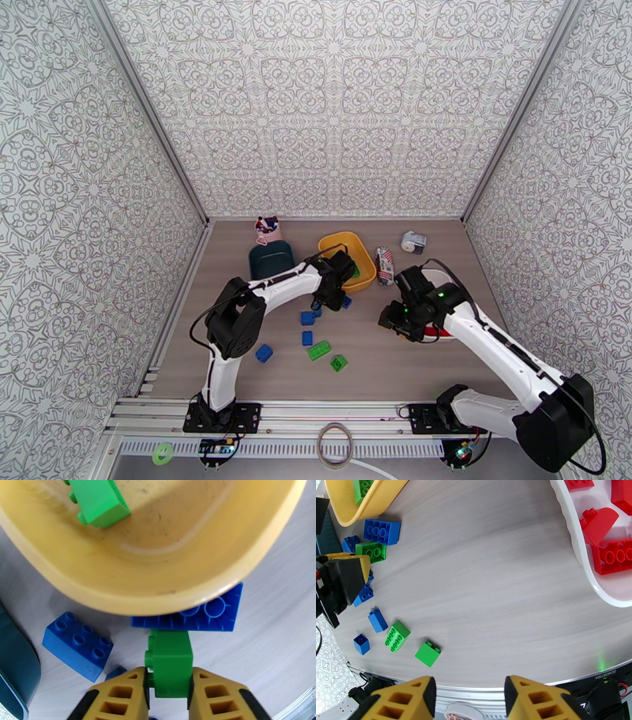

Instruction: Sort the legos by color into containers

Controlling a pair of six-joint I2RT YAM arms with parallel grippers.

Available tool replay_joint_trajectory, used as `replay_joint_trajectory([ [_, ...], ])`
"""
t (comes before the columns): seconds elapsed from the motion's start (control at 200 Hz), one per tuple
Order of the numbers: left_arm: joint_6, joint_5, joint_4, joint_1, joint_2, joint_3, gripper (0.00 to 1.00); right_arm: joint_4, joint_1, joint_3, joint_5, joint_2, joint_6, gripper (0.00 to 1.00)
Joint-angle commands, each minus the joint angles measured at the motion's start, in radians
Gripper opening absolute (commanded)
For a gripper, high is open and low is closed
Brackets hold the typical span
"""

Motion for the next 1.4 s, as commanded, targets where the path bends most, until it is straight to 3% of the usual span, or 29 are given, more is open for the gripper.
replay_joint_trajectory([
  [0.0,-0.045,0.017,-0.028,-0.014,-0.103,-0.043,0.27,0.025,-0.006,-0.001,0.010,0.003,-0.004,0.51],
  [0.22,-0.158,0.106,0.013,-0.003,-0.249,-0.113,0.27,0.082,-0.006,-0.037,-0.007,0.004,0.008,0.51],
  [0.385,-0.253,0.205,0.100,0.056,-0.286,-0.108,0.28,0.130,-0.003,-0.060,-0.030,0.003,0.024,0.51],
  [0.73,-0.345,0.363,0.143,0.199,-0.109,0.164,0.33,0.142,0.002,-0.070,-0.044,-0.014,0.031,0.50],
  [0.865,-0.343,0.392,0.102,0.200,-0.027,0.295,0.46,0.143,0.004,-0.082,-0.052,-0.028,0.032,0.51],
  [0.965,-0.355,0.382,0.095,0.200,-0.023,0.317,0.68,0.139,0.011,-0.083,-0.058,-0.026,0.020,0.53],
  [1.01,-0.361,0.371,0.100,0.200,-0.038,0.305,0.73,0.135,0.017,-0.083,-0.058,-0.024,0.011,0.54],
  [1.235,-0.384,0.309,0.111,0.212,-0.182,0.160,0.77,0.130,0.073,-0.081,-0.062,0.019,-0.034,0.55],
  [1.395,-0.434,0.190,0.105,0.220,-0.343,-0.033,0.79,0.138,0.176,-0.050,-0.057,0.106,-0.072,0.58],
])
